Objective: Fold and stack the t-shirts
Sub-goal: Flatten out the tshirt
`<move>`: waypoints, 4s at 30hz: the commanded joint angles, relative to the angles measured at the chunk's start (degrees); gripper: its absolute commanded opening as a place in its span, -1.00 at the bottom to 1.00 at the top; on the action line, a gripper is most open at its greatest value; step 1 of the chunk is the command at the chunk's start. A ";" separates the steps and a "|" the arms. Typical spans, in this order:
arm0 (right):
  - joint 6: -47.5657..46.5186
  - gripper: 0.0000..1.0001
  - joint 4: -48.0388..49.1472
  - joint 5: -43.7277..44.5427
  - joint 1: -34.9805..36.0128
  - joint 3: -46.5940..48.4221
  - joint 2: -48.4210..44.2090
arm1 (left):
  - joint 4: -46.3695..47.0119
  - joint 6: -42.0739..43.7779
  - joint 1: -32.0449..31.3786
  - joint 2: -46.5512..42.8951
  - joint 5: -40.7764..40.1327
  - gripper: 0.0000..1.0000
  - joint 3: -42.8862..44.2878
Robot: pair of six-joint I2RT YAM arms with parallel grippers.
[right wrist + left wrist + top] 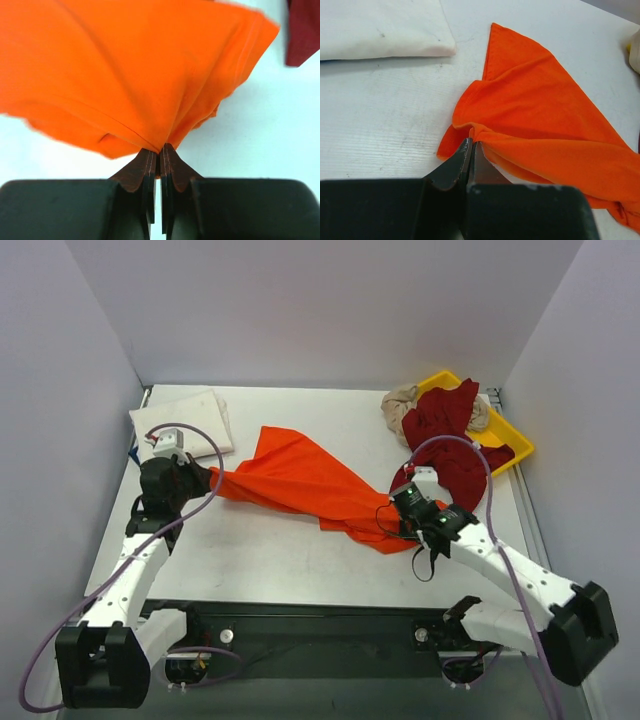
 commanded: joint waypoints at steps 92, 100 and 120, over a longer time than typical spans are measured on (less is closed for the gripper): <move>11.23 -0.39 21.06 -15.96 10.70 -21.42 -9.50 | 4.16 2.14 5.62 2.29 3.95 -1.00 0.47; 10.53 -0.46 10.86 -18.51 11.14 -19.57 -15.91 | 4.34 2.06 5.62 2.82 4.22 -1.00 0.47; 9.21 -0.22 19.54 -15.35 11.14 -21.77 -9.60 | 4.07 2.06 5.62 1.68 4.39 -1.00 0.11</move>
